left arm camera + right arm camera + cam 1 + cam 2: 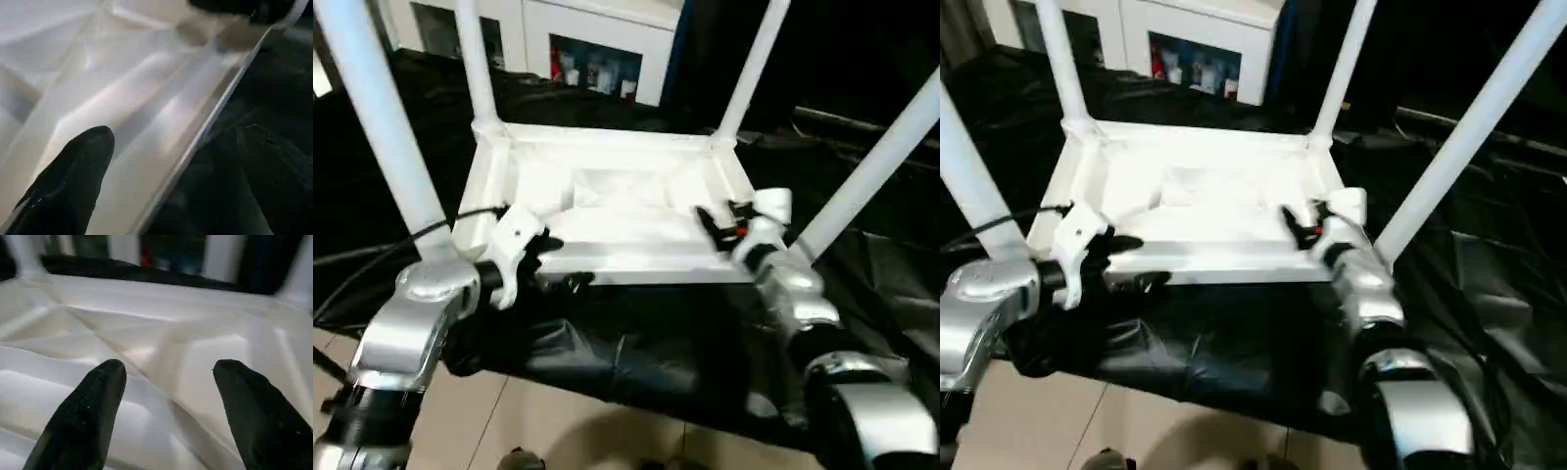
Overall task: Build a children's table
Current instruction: Rotate table base
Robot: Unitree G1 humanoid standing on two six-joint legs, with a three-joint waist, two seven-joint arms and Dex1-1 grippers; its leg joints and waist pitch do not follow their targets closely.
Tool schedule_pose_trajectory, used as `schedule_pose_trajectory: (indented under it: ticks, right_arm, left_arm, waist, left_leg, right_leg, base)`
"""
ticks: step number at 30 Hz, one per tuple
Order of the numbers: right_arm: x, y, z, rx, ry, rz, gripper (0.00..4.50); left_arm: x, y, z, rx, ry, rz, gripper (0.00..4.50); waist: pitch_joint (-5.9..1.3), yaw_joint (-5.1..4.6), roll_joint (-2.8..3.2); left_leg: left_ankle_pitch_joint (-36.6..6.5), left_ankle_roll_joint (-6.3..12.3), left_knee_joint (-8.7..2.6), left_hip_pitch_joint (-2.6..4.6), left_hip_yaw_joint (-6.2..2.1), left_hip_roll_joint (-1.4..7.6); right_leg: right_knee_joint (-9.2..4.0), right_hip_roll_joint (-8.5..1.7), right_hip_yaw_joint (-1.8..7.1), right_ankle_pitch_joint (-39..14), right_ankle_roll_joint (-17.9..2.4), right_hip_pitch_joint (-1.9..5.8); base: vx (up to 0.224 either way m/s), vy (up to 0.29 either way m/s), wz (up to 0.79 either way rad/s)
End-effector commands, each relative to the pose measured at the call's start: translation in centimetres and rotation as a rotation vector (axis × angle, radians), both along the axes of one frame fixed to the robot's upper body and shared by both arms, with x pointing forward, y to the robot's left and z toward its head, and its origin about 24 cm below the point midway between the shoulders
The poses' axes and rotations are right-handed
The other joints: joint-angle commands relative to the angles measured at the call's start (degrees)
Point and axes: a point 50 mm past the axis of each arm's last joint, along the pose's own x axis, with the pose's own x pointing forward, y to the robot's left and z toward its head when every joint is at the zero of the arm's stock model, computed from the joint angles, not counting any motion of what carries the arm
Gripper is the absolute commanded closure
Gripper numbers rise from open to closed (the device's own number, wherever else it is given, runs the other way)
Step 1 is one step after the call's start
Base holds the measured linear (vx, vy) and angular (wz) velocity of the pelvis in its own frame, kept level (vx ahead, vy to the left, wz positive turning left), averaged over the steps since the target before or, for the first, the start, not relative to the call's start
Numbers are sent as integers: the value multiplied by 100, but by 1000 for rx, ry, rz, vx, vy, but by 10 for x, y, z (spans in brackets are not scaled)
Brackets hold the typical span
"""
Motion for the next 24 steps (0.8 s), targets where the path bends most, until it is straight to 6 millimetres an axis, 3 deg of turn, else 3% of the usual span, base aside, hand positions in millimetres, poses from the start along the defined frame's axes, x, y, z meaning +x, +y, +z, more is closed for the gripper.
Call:
schedule_pose_trajectory:
  ticks: [1, 7, 8, 9, 12, 13, 14, 16, 18, 21, 22, 23, 24]
  right_arm:
    - [-2, -2, 2, -15, -29, 11, 127]
    - [-11, -3, -2, 4, -38, 14, 127]
    - [-17, -6, -3, 7, -55, 22, 127]
    - [-17, -6, -3, 7, -55, 22, 127]
    - [-37, -11, -2, 23, -96, 81, 127]
    - [-41, -12, -3, 25, -100, 96, 127]
    - [-48, -14, -3, 27, -104, 116, 127]
    - [-53, -15, -4, 36, -97, 131, 127]
    - [-61, -19, -8, 23, -79, 148, 127]
    - [-74, -40, -21, -31, -6, 76, 127]
    - [-74, -40, -21, -31, -6, 76, 127]
    - [-76, -49, -25, -57, 20, 21, 127]
    - [-77, -51, -26, -63, 27, 7, 127]
  left_arm:
    - [-7, -1, 2, -19, 18, -55, 2]
    - [-41, 12, -8, -47, 156, -112, 2]
    - [-50, 19, -7, -48, 173, -89, 2]
    - [-50, 19, -7, -48, 173, -89, 2]
    - [-71, 43, 4, -29, 189, -3, 2]
    - [-74, 50, 7, -20, 189, 22, 2]
    - [-78, 60, 11, -8, 192, 53, 2]
    - [-81, 70, 15, 4, 195, 88, 2]
    - [-85, 86, 21, 27, 218, 126, 2]
    - [-104, 111, 30, 70, 323, 169, 2]
    - [-104, 111, 30, 70, 323, 169, 2]
    - [-106, 120, 33, 98, 314, 212, 2]
    - [-106, 122, 34, 103, 309, 223, 2]
  waist:
    - [-418, 19, 188]
    - [-402, -4, 191]
    - [-383, 7, 214]
    - [-382, 20, 213]
    - [-304, -14, 214]
    - [-304, -14, 214]
    - [-284, -32, 216]
    - [-272, -37, 210]
    - [-260, -44, 213]
    - [-240, -64, 246]
    - [-230, -74, 247]
    - [-231, -72, 284]
    - [-223, -83, 272]
  left_leg:
    - [-1163, -34, -418, 57, 92, -69]
    - [-1177, 10, -422, 84, 120, -58]
    - [-1320, -16, -435, 106, 126, -49]
    - [-1341, -34, -439, 97, 119, -39]
    - [-1897, -112, -494, 79, 99, -31]
    - [-1897, -112, -494, 79, 99, -31]
    - [-2208, -119, -499, 103, 87, -37]
    - [-2477, -139, -493, 146, 79, -44]
    - [-2578, -159, -509, 127, 50, -53]
    - [-2577, -163, -524, 101, 40, -61]
    - [-2687, -177, -527, 129, 42, -53]
    - [-2808, -184, -514, 177, 38, -53]
    - [-2841, -178, -514, 175, 42, -59]
  right_leg:
    - [-309, -112, 107, -347, -1328, 311]
    - [-307, -82, 125, -320, -1309, 286]
    - [-333, -75, 124, -472, -1294, 260]
    - [-327, -88, 128, -474, -1272, 283]
    - [-414, -79, 131, -1283, -1032, 256]
    - [-414, -79, 131, -1283, -1032, 256]
    - [-479, -64, 140, -1795, -857, 223]
    - [-538, -41, 142, -2203, -759, 157]
    - [-571, -62, 139, -2512, -667, 145]
    - [-572, -60, 151, -2540, -649, 142]
    - [-602, -45, 143, -2650, -616, 118]
    - [-622, -41, 141, -2687, -629, 76]
    - [-636, -32, 137, -2694, -631, 70]
  base:
    - [0, 0, 0]
    - [0, 0, 0]
    - [0, 0, 0]
    - [0, 0, 0]
    - [0, 0, 0]
    - [0, 0, 0]
    - [0, 0, 0]
    - [0, 0, 0]
    - [0, 0, 0]
    - [0, 0, 0]
    - [0, 0, 0]
    - [0, 0, 0]
    - [0, 0, 0]
